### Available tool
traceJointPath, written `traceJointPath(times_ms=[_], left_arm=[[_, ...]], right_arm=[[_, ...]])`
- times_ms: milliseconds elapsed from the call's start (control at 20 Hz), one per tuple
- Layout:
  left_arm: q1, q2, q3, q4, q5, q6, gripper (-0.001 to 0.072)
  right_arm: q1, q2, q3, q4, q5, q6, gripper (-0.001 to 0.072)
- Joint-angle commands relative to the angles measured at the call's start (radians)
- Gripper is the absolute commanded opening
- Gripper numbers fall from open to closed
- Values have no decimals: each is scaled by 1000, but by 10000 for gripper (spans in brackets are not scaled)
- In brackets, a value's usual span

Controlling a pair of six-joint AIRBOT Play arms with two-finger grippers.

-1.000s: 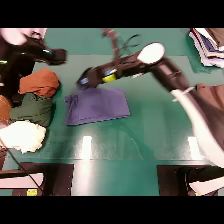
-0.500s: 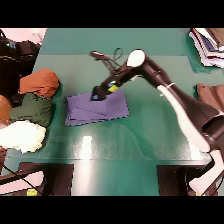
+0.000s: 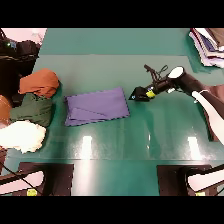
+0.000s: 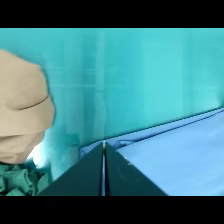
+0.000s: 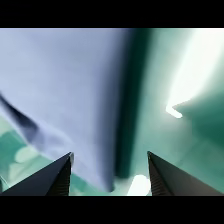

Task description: Fold the shirts.

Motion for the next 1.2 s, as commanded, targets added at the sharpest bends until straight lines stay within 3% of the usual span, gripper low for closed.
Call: traceJointPath(times_ms=[0, 200, 300, 350, 400, 700, 950, 1150], left_arm=[[0, -2, 1, -37, 9, 13, 25], [0, -2, 1, -40, 3, 13, 25], [0, -2, 1, -56, -2, 13, 25], [0, -2, 1, -82, -2, 13, 24], [0, -2, 1, -118, -1, 13, 23], [-98, -2, 1, -139, 3, 13, 23], [-255, -2, 1, -137, 32, 13, 23], [-323, -2, 1, -137, 68, 13, 23]], right_arm=[[28, -95, -2, 103, -35, -10, 538], [142, -248, 166, 193, 7, -10, 519], [183, -292, 240, 189, 31, -18, 318], [195, -302, 271, 187, 40, -37, 104], [201, -301, 291, 179, 40, -45, 12], [66, -163, 321, 131, 31, -31, 12], [-261, 51, 319, -154, 52, 111, 12], [-597, 172, 318, -225, 57, 166, 12]])
